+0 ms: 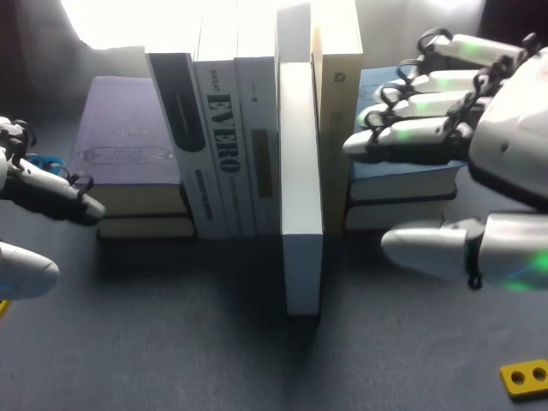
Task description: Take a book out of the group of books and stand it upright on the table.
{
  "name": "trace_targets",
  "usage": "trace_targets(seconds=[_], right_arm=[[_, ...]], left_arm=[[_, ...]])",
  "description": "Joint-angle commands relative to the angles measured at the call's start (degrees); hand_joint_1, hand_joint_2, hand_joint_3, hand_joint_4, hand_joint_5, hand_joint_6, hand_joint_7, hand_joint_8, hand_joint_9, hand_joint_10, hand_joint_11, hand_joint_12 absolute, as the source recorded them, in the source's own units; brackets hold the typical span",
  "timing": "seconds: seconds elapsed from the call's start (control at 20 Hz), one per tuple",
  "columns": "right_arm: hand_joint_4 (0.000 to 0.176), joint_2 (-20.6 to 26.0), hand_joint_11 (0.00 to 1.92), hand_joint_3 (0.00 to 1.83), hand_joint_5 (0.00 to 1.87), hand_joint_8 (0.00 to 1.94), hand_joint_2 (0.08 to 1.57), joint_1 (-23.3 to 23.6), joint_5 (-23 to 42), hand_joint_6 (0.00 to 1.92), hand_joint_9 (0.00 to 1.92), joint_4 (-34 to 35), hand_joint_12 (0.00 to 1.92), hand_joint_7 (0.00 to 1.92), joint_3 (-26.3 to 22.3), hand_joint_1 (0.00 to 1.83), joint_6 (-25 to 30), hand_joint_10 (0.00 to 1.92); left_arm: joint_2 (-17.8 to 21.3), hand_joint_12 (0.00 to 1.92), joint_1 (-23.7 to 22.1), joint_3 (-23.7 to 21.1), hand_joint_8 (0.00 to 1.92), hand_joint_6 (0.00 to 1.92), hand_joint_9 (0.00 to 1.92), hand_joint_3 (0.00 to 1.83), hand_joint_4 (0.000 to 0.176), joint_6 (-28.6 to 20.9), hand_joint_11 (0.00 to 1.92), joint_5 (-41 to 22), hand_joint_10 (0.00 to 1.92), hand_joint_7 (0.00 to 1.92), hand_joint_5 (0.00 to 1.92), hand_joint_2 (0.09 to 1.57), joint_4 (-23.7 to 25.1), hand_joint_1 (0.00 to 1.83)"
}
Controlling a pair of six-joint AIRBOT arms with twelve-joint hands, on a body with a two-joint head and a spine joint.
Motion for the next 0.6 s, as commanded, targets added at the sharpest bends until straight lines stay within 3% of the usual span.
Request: trace_targets(seconds=[0.0,0.05,0.1,0.2,0.25,0.3,0.35,0.55], right_arm=[[0.0,0.1,0.13,0.0,0.72,0.48,1.23,1.1,6.7,0.27,0.6,-1.2,1.71,0.78,0.7,0.0,1.9,0.9],[0.0,0.1,0.2,0.0,0.65,0.92,1.23,1.1,6.6,0.65,0.55,-2.4,1.81,0.7,1.6,0.0,3.9,1.29],[0.0,-0.1,0.31,0.0,0.64,1.24,1.24,1.2,6.4,1.06,0.61,-4.3,1.9,0.73,2.8,0.0,6.3,1.51],[0.0,-0.8,0.4,0.0,0.73,1.45,1.24,2.1,4.5,1.44,0.68,-6.3,1.92,0.87,4.8,0.0,9.7,1.76],[0.0,-1.2,0.43,0.0,0.77,1.49,1.24,2.6,3.0,1.47,0.71,-6.6,1.92,0.92,5.7,0.0,10.6,1.83],[0.0,-1.4,0.57,0.0,0.88,1.63,1.25,2.7,2.8,1.6,0.88,-6.8,1.92,1.03,6.0,0.0,10.7,1.9],[0.0,-1.4,0.65,0.0,0.96,1.7,1.25,2.7,2.8,1.71,1.0,-7.2,1.92,1.1,6.0,0.0,10.7,1.92],[0.0,-1.5,0.85,0.0,1.02,1.66,1.23,2.8,2.8,1.8,1.11,-7.8,1.92,1.17,6.0,0.0,10.7,1.92]], left_arm=[[-0.1,1.67,-0.9,0.0,0.64,0.06,0.54,0.01,0.0,0.0,0.24,4.7,1.07,0.65,0.7,1.34,0.5,0.18],[-0.1,1.71,-1.0,0.1,1.02,0.11,0.53,0.0,0.0,0.0,0.33,4.7,1.33,0.6,0.77,1.35,0.5,0.16],[-0.1,1.74,-0.9,0.1,1.22,0.29,0.63,0.0,0.0,0.0,0.44,4.7,1.43,0.68,0.86,1.34,0.5,0.21],[-0.1,1.8,-0.8,0.1,1.37,0.62,0.8,0.0,0.0,-0.1,0.56,4.7,1.57,0.87,0.9,1.36,0.5,0.1],[-0.1,1.82,-0.9,0.1,1.39,0.86,0.86,0.0,0.0,-0.1,0.6,4.7,1.61,0.94,0.9,1.37,0.5,0.05],[-0.2,1.9,-1.0,0.3,1.59,1.28,0.93,0.0,0.0,-0.1,0.71,4.7,1.79,1.0,0.92,1.4,0.5,0.03],[-0.2,1.92,-0.9,0.5,1.7,1.5,0.95,0.0,0.0,-0.1,0.78,4.7,1.88,1.0,0.91,1.41,0.5,0.02],[-0.2,1.92,-0.8,0.9,1.88,1.71,1.14,0.0,0.0,-0.1,1.07,4.7,1.92,1.14,1.0,1.41,0.5,0.05]])
